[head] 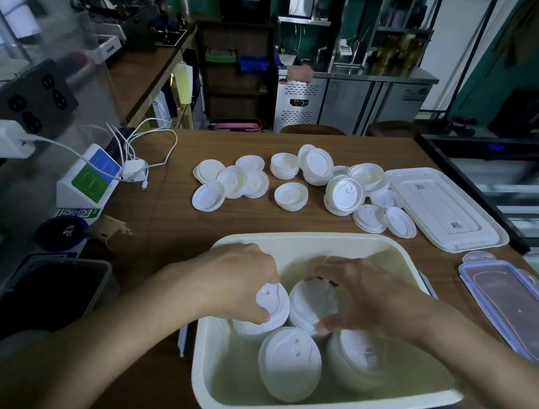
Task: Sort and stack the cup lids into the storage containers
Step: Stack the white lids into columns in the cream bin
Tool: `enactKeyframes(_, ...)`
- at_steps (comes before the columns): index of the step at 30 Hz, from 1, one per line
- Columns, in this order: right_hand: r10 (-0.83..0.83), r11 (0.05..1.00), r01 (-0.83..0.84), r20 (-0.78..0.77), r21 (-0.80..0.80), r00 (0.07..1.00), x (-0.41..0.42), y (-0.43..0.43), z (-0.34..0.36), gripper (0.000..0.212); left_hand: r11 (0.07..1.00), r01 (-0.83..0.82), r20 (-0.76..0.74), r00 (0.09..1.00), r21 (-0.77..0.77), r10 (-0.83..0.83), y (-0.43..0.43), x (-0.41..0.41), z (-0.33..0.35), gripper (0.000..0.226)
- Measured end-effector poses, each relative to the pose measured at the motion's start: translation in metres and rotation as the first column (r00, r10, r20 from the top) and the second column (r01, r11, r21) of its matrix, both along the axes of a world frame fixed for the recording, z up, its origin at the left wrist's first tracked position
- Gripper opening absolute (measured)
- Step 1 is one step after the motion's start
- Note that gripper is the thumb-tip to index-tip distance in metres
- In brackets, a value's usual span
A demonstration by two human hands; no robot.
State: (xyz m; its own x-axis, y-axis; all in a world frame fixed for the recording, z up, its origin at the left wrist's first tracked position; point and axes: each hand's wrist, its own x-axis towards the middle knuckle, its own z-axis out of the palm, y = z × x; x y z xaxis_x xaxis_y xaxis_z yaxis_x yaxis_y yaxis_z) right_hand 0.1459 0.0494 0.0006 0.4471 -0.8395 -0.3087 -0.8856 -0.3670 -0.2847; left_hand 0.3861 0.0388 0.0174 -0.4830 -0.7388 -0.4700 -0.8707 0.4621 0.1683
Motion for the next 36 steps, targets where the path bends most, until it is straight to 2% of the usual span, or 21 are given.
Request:
enactKeyframes(2,-0.005,1.000,0.005,-0.015,0.004,1.000,0.003,0.000,0.001,0.072,1.000,0.006,0.004,1.000,0.001,-0.006,0.000,-0.002,-0.001,0.050)
enactKeyframes(6,-0.028,1.000,0.028,-0.033,0.003,0.999,0.005,0.004,0.000,0.072,0.999,0.030,-0.014,0.999,-0.011,-0.030,0.001,-0.004,-0.004,0.059)
enactKeyframes(9,-0.050,0.998,0.049,-0.067,-0.029,0.996,0.005,0.010,0.000,0.076,0.997,0.058,-0.030,0.998,-0.040,-0.060,0.000,0.000,-0.006,0.056)
enactKeyframes(12,-0.062,0.997,0.059,-0.087,-0.044,0.994,0.006,0.013,0.003,0.076,0.995,0.078,-0.027,0.996,-0.065,-0.080,0.001,0.003,-0.003,0.034)
enactKeyframes(16,-0.019,0.995,0.008,-0.110,-0.096,0.994,0.007,0.012,0.014,0.078,0.993,0.071,-0.080,0.994,-0.091,-0.078,-0.005,0.005,0.003,0.041)
enactKeyframes(19,-0.008,0.990,0.004,-0.027,-0.142,1.000,0.004,0.007,0.031,0.068,0.991,0.065,-0.230,0.969,-0.120,-0.092,-0.011,0.011,0.015,0.053)
enactKeyframes(22,-0.023,0.986,0.051,0.171,-0.160,0.985,0.001,-0.004,0.048,0.051,0.985,0.031,-0.462,0.881,-0.170,-0.107,-0.022,0.013,0.030,0.041)
enactKeyframes(26,-0.012,0.960,0.105,0.337,-0.259,0.942,0.000,-0.036,0.056,0.032,0.978,-0.155,-0.674,0.739,-0.138,0.022,-0.057,0.018,0.030,0.023)
enactKeyframes(30,-0.015,0.959,0.119,0.372,-0.257,0.928,-0.004,-0.086,0.040,0.028,0.949,-0.288,-0.714,0.691,-0.126,0.115,-0.106,0.021,0.001,0.017)
enactKeyframes(33,-0.055,0.957,0.141,0.320,-0.253,0.946,-0.007,-0.124,0.025,0.036,0.944,-0.314,-0.669,0.725,-0.104,0.167,-0.139,0.018,-0.026,0.032)
enactKeyframes(36,-0.089,0.965,0.150,0.271,-0.215,0.959,-0.006,-0.158,0.013,0.053,0.947,-0.304,-0.640,0.749,-0.103,0.171,-0.164,0.005,-0.047,0.051)
